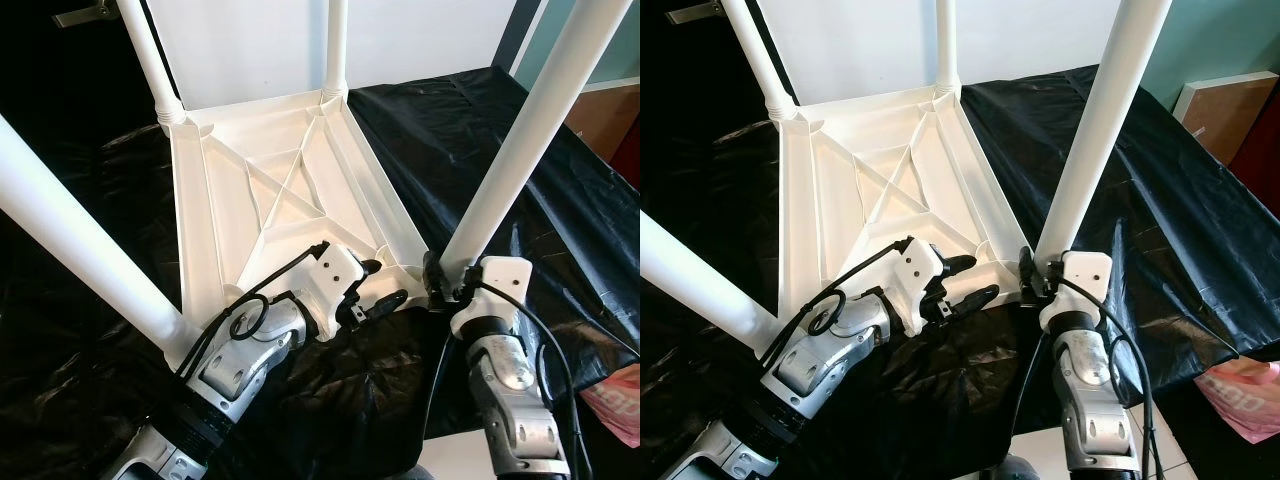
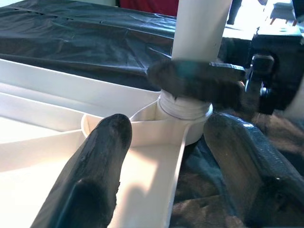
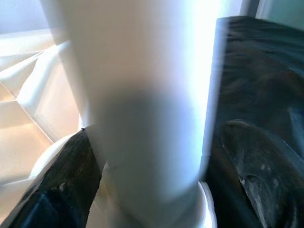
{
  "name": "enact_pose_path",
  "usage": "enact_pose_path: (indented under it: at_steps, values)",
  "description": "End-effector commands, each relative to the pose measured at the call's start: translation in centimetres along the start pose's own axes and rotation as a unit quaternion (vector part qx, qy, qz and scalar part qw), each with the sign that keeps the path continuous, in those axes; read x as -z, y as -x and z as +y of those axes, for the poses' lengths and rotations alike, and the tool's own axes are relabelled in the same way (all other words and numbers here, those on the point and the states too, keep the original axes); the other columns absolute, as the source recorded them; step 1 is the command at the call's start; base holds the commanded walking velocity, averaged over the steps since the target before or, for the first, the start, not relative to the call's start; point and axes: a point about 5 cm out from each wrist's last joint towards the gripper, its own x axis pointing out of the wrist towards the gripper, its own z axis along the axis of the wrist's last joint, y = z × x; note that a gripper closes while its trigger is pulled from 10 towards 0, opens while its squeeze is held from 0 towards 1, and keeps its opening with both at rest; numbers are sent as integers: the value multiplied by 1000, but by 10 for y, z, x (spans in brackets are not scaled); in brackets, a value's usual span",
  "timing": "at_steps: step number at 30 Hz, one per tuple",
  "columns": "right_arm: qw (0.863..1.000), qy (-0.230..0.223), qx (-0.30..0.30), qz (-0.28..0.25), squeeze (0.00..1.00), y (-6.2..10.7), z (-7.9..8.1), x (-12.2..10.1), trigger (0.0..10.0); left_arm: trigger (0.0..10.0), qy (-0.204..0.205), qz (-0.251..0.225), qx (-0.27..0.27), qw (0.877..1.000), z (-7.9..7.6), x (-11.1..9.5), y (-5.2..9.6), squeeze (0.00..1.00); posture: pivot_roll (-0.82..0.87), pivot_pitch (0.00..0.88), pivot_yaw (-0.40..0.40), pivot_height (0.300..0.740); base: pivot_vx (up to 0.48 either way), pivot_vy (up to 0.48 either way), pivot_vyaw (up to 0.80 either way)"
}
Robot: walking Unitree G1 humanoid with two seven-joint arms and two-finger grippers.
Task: Building children table
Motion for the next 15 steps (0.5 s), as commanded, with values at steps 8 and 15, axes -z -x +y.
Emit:
enact_pose_path:
  at_steps: [8, 15]
  values:
    - [986, 45, -157, 14, 0, 0, -24, -4, 10000, 10000, 37, 3, 116, 993, -15, 1, 15, 0, -59, 126, -16, 740, 0, 0, 0]
    - [969, 76, -232, 36, 0, -13, -31, -4, 10000, 10000, 32, 16, 133, 991, -18, 0, 22, 0, -42, 123, -22, 740, 0, 0, 0]
